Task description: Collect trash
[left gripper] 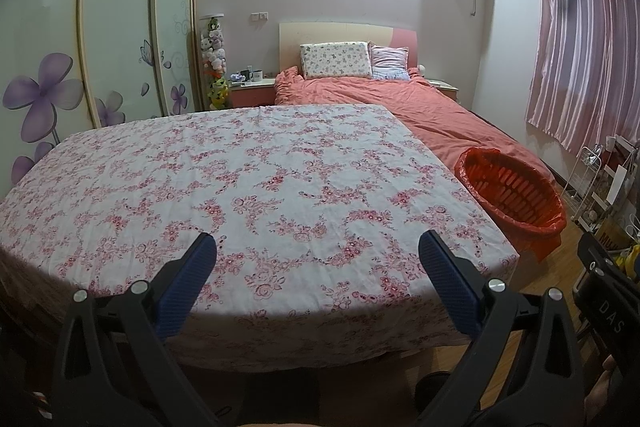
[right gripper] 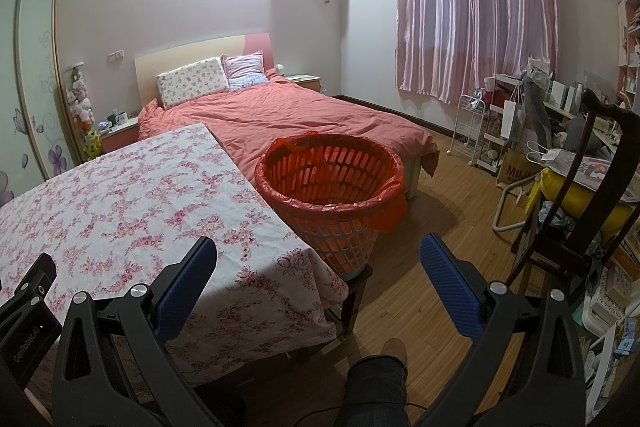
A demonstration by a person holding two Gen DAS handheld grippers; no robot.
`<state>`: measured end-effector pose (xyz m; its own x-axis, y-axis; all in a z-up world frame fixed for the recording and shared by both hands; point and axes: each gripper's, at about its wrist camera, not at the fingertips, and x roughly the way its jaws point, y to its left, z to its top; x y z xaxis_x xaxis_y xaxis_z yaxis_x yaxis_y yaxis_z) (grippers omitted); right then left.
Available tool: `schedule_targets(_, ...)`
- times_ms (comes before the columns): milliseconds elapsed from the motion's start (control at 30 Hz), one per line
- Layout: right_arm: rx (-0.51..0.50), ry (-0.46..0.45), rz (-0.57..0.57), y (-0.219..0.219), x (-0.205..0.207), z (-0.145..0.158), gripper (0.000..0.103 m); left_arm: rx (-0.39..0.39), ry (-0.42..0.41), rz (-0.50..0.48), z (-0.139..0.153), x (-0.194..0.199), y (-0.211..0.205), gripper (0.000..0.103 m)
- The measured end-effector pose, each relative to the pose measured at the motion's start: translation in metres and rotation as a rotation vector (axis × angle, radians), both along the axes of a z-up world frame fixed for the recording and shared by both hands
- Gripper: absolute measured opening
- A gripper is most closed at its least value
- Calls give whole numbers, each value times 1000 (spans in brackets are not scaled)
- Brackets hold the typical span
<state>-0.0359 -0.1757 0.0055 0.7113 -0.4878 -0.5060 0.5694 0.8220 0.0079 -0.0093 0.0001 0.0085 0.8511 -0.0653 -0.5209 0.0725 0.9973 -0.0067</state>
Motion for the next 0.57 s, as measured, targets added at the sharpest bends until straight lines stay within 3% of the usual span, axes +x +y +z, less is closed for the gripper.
schedule_targets(567, 2, 0, 1, 2, 0, -3, 101, 4, 1, 8, -3, -3, 7, 99)
